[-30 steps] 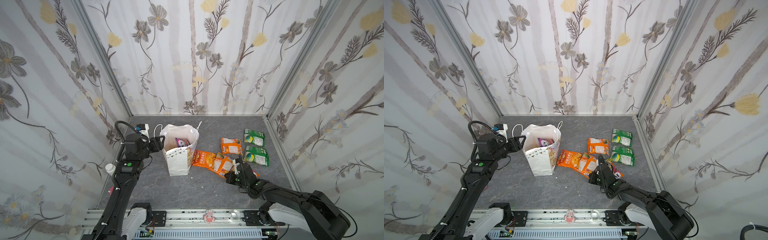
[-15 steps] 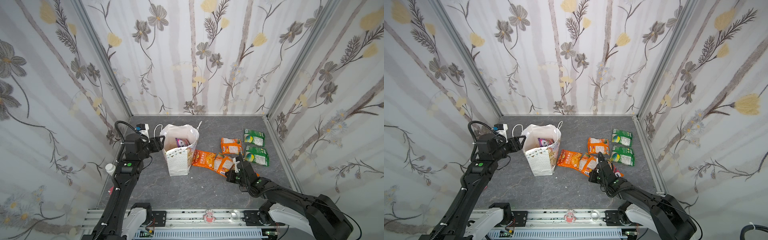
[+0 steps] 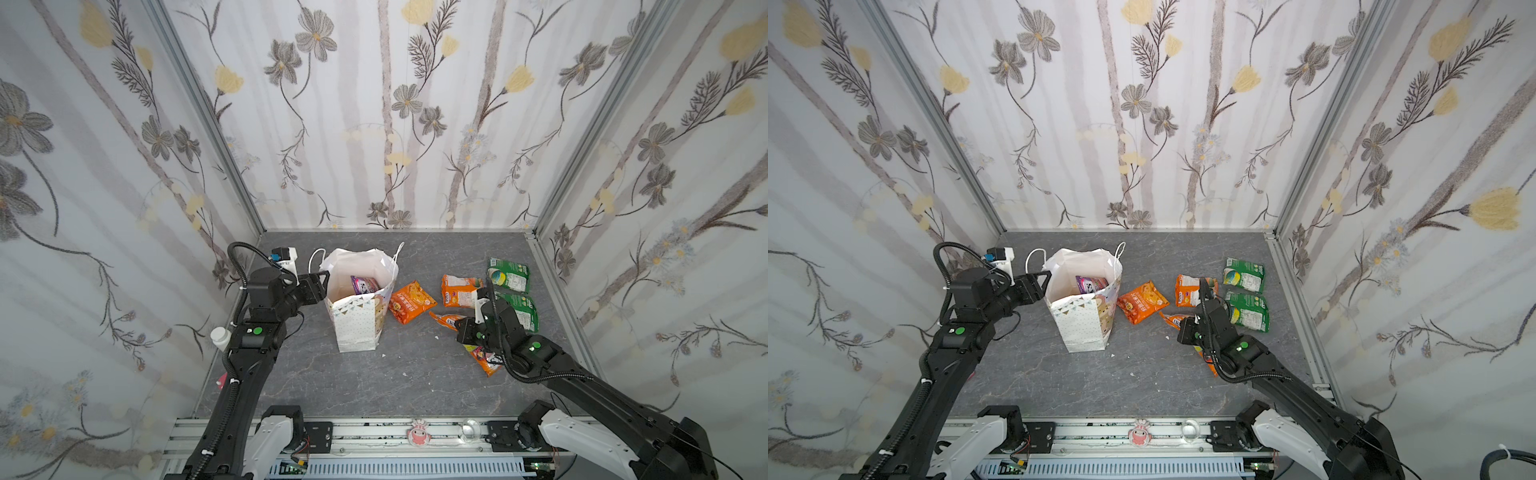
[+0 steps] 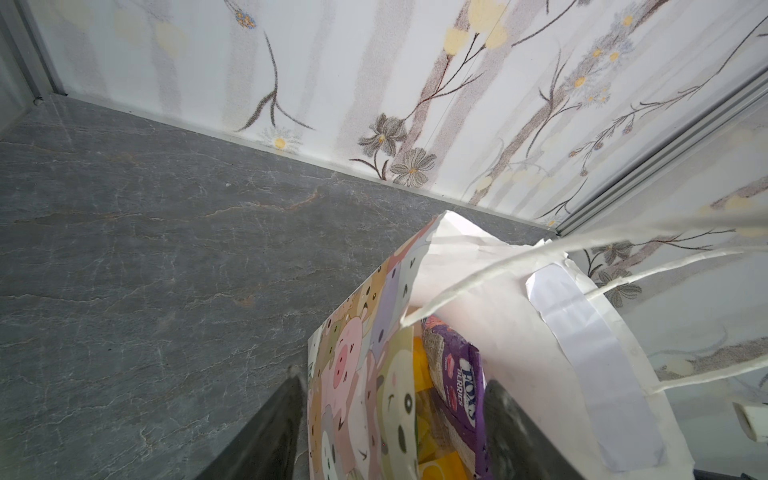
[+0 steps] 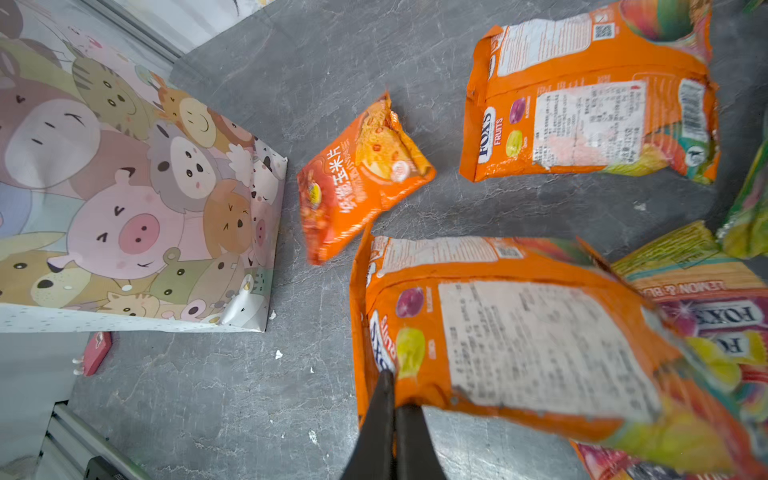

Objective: Place the snacks into the paper bag
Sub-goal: 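Lift the orange FOX'S bag with the right gripper toward the paper bag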

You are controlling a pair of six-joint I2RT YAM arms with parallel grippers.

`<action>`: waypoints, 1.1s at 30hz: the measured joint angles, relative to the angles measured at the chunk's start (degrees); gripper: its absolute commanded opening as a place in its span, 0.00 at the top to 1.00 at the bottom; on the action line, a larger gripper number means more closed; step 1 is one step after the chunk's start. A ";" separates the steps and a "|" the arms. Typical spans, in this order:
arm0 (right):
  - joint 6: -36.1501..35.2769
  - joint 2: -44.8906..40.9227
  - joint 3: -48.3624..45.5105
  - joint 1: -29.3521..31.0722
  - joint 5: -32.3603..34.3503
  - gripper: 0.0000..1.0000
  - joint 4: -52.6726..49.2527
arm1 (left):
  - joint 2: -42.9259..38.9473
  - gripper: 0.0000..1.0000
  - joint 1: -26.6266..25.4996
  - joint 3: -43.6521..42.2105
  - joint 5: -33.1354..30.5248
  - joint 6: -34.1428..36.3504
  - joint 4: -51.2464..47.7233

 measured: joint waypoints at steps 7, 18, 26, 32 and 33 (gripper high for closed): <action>-3.19 0.81 7.15 0.09 0.90 1.00 -6.78 | -0.13 0.31 0.00 0.00 0.44 -0.15 0.24; -5.75 0.66 13.51 0.44 -0.31 1.00 -10.64 | -0.11 0.31 0.00 0.00 1.38 -0.17 0.24; -9.42 1.77 24.46 3.06 -4.35 1.00 -12.81 | -0.76 0.31 0.00 0.00 1.33 -0.17 0.20; -12.55 5.49 34.82 7.93 -4.81 1.00 -14.23 | -1.07 0.31 0.00 -0.02 1.29 -0.17 0.13; -13.09 6.69 37.07 9.18 -4.79 1.00 -14.47 | -1.09 0.31 0.00 -0.02 1.27 -0.17 0.13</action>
